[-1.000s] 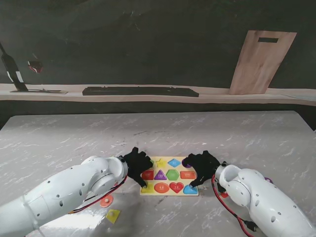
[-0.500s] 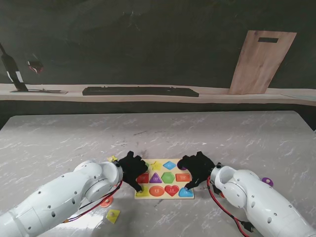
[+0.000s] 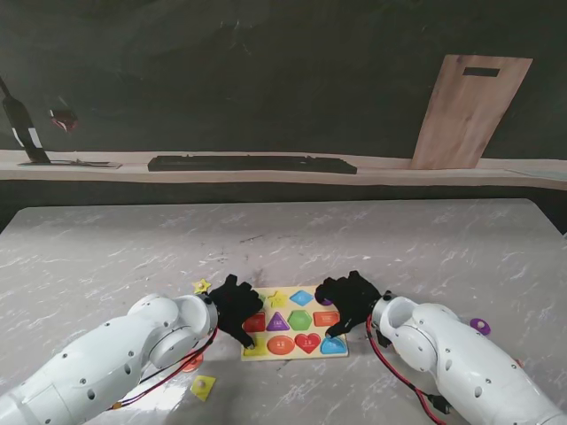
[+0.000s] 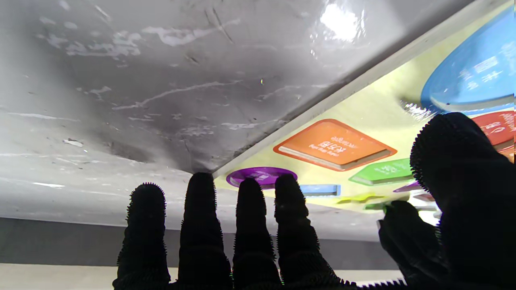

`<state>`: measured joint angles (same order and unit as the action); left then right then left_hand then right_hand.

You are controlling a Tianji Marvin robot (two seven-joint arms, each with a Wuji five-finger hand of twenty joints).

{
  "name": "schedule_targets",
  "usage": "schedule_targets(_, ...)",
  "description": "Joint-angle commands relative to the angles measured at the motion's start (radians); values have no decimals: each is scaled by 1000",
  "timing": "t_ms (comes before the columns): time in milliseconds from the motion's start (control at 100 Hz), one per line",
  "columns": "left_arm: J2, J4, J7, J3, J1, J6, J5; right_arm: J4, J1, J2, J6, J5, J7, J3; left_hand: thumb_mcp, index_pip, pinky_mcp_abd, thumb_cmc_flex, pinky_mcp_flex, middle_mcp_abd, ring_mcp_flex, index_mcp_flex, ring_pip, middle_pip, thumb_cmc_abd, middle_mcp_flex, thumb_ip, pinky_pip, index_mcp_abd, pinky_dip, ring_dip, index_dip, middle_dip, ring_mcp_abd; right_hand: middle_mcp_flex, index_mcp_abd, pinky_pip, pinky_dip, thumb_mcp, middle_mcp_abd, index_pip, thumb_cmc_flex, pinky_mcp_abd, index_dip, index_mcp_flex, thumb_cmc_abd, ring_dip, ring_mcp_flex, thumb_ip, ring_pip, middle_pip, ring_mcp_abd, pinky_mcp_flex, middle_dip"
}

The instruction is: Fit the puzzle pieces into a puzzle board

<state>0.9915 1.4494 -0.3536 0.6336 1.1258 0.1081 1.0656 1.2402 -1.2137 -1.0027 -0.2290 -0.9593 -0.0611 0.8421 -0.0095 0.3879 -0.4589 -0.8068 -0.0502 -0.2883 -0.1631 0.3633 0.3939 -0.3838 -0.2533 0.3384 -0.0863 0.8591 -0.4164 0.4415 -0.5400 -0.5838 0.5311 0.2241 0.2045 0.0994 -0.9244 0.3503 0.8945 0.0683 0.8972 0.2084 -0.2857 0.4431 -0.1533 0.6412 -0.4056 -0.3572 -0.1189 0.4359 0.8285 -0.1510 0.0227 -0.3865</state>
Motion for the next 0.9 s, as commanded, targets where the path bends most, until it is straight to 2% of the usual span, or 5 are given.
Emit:
schedule_targets(0,-10,-24,-16,-17,29,3,-5,-28,-11,-20,6,1,-13,-27,-18,439,163,-15,-6,24,-15,182,6,-2,14,23,20,3,219,-5,6,-111,-8,-13,-1,-145,-17,-5,-20,-13,-109,10,-10,-50,13,-10,-2,-19,16,26,-1,46,-20,7)
schedule_targets(270,-8,-20,6,3,46,2,12,-45,14,-29,36,30,1,-56,-19,408,162,-17,-4,22,-14,176,7,1,18,22,19,5,224,-3,8,-92,-13,-11,-3,-146,-22,-6,-33,-11,-105,11,-11,-49,12,-19,-3,-17,21,32,4,46,-24,6)
schedule_targets(580,-7,-27,19,27,62,-25,47,-4,-39,-19,18,-3,-19,-3,-20,186,159,-26,-7,19,-6,167,-3,31,29,-3,21,3,238,-5,16,72,-50,-5,2,-147,-22,-9,-33,-11,-99,11,-12,-47,-11,-17,-2,-19,22,32,5,45,-25,7)
schedule_targets(800,-2,-27,50,43,73,-26,50,14,-63,-17,13,-27,-10,31,-20,159,156,-27,-7,17,1,170,-8,38,36,-10,21,3,239,-4,19,97,-62,-8,3,-149,-23,-10,-38,-12,-102,4,-12,-47,-7,-37,-1,-20,23,30,4,46,-25,8)
schedule_targets(890,3,-33,69,37,69,-25,23,8,-55,-20,28,-21,-4,25,-20,156,153,-29,-9,15,2,174,-9,32,33,-4,21,3,239,-4,20,101,-62,-7,-1,-153,-24,-11,-48,-9,-105,-1,-10,-47,2,-59,-1,-15,27,30,1,45,-25,9)
